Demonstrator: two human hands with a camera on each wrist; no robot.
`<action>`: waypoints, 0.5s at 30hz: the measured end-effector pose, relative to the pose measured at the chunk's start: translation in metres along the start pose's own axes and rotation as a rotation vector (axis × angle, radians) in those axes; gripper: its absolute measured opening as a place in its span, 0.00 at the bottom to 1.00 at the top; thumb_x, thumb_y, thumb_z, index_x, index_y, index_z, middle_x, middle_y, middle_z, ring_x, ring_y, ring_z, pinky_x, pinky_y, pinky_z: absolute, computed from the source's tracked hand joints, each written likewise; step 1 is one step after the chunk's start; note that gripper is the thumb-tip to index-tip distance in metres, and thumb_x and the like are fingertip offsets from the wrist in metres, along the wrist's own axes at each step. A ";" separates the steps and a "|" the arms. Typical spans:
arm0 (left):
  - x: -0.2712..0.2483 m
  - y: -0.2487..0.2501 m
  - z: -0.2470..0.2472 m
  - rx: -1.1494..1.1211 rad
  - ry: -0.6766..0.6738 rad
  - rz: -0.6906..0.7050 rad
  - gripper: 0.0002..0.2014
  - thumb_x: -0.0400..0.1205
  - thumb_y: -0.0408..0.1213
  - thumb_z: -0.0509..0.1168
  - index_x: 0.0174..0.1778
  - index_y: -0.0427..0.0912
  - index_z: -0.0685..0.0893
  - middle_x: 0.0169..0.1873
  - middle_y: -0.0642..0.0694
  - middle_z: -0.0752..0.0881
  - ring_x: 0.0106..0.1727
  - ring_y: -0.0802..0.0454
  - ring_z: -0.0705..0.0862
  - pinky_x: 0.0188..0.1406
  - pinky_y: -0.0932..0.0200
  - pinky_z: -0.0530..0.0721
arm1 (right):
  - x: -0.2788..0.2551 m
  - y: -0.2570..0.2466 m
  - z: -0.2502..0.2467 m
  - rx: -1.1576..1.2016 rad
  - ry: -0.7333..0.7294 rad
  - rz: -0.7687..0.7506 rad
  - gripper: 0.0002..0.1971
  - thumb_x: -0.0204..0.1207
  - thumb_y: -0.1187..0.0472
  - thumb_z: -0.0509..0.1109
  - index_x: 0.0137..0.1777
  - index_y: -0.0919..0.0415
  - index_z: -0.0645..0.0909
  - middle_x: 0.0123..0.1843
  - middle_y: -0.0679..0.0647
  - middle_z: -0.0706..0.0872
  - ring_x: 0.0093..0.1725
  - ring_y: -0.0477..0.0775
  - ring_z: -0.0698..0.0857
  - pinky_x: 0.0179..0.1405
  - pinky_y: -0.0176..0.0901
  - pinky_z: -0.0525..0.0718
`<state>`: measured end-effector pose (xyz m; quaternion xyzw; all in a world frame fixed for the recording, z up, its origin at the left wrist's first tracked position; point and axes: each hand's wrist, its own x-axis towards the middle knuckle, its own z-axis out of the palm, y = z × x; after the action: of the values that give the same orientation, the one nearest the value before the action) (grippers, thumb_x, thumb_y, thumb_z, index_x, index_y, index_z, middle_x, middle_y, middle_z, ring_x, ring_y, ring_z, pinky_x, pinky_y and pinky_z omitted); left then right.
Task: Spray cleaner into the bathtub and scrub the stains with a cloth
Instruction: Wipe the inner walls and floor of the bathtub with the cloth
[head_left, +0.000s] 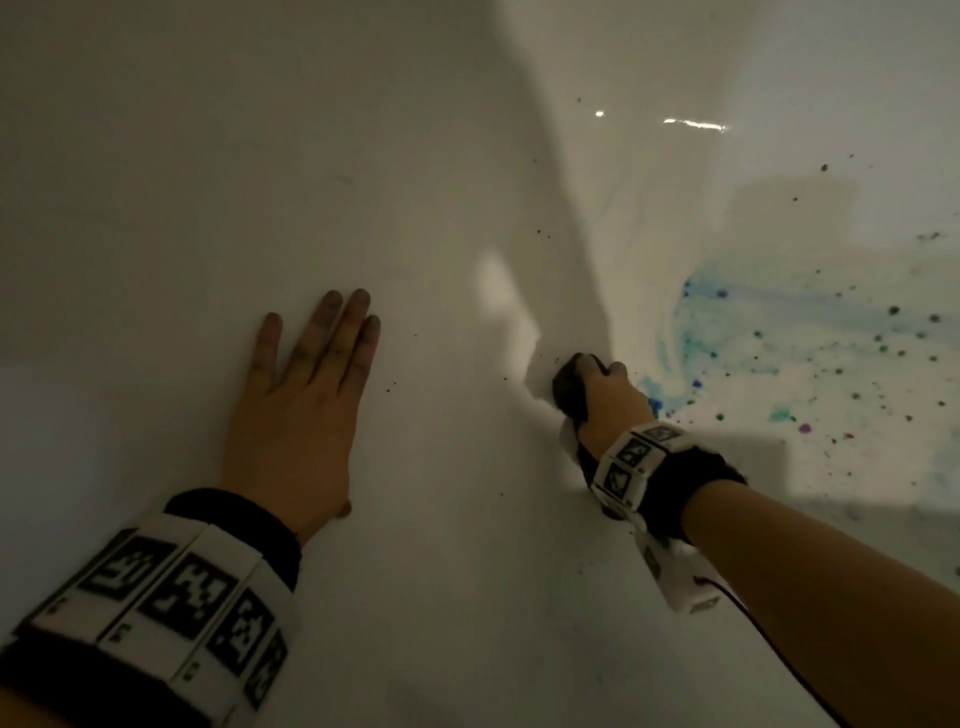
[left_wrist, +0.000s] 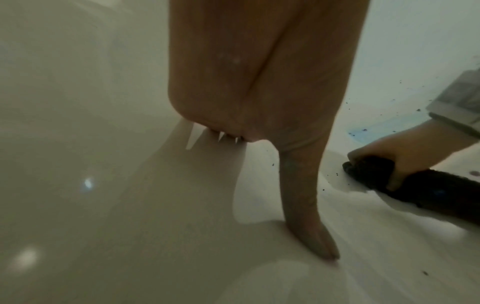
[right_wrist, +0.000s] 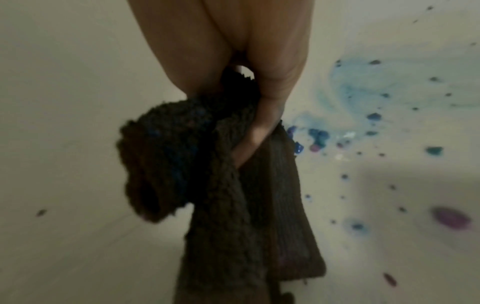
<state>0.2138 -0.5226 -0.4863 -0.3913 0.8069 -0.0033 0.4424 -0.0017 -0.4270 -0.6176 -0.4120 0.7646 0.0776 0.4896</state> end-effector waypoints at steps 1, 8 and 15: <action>-0.001 0.001 -0.003 0.005 0.010 0.000 0.80 0.35 0.50 0.85 0.79 0.38 0.43 0.81 0.37 0.43 0.81 0.47 0.36 0.73 0.45 0.22 | 0.000 0.001 -0.005 0.009 -0.004 0.020 0.34 0.76 0.64 0.63 0.80 0.55 0.54 0.72 0.66 0.64 0.63 0.70 0.77 0.63 0.53 0.76; -0.003 0.039 -0.017 0.067 -0.127 0.063 0.53 0.80 0.46 0.63 0.73 0.32 0.21 0.72 0.35 0.18 0.78 0.40 0.24 0.71 0.40 0.25 | -0.064 -0.018 0.018 0.102 -0.302 -0.361 0.18 0.80 0.58 0.60 0.69 0.48 0.69 0.60 0.59 0.78 0.61 0.62 0.79 0.66 0.53 0.74; 0.023 0.053 -0.022 0.181 -0.146 0.112 0.53 0.78 0.49 0.63 0.76 0.31 0.26 0.75 0.34 0.23 0.79 0.40 0.27 0.75 0.40 0.29 | -0.048 -0.021 0.053 -0.098 -0.359 -0.312 0.23 0.84 0.48 0.54 0.74 0.60 0.64 0.71 0.62 0.74 0.67 0.62 0.76 0.64 0.45 0.71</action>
<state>0.1575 -0.5083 -0.5079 -0.3034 0.7895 -0.0229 0.5330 0.0574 -0.3865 -0.5997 -0.5279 0.5877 0.1103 0.6031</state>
